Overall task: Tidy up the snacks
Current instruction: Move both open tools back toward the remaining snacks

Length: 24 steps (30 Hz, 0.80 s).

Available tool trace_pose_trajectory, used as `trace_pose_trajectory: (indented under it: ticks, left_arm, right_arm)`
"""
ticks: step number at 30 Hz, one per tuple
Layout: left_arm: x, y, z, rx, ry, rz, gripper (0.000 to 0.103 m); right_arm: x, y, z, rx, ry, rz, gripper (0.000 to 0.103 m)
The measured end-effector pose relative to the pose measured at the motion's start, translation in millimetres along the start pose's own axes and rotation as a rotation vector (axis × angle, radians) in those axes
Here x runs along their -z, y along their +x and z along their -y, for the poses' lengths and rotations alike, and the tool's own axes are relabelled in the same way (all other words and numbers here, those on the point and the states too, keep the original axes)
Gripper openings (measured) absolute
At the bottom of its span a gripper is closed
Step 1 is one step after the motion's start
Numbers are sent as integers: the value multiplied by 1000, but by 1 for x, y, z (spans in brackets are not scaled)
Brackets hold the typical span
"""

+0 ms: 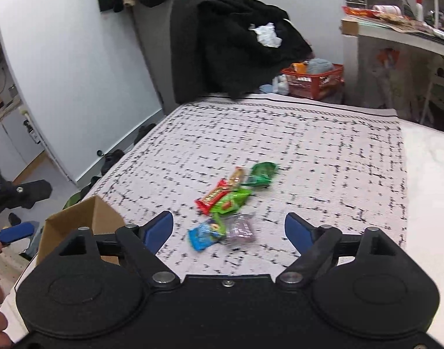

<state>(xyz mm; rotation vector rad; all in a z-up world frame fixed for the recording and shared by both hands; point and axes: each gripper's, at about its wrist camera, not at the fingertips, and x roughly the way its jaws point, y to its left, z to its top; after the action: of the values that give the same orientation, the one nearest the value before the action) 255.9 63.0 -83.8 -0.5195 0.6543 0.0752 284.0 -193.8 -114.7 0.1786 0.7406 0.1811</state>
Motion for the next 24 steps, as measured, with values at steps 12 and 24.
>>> trace_pose_trajectory:
  ticks: [12, 24]
  left_arm:
    - [17, 2, 45, -2, 128, 14, 103]
    - [39, 23, 79, -74, 182, 33, 103]
  right_arm:
    - [13, 20, 38, -35, 144, -33, 83]
    - [17, 52, 57, -77, 204, -80, 83]
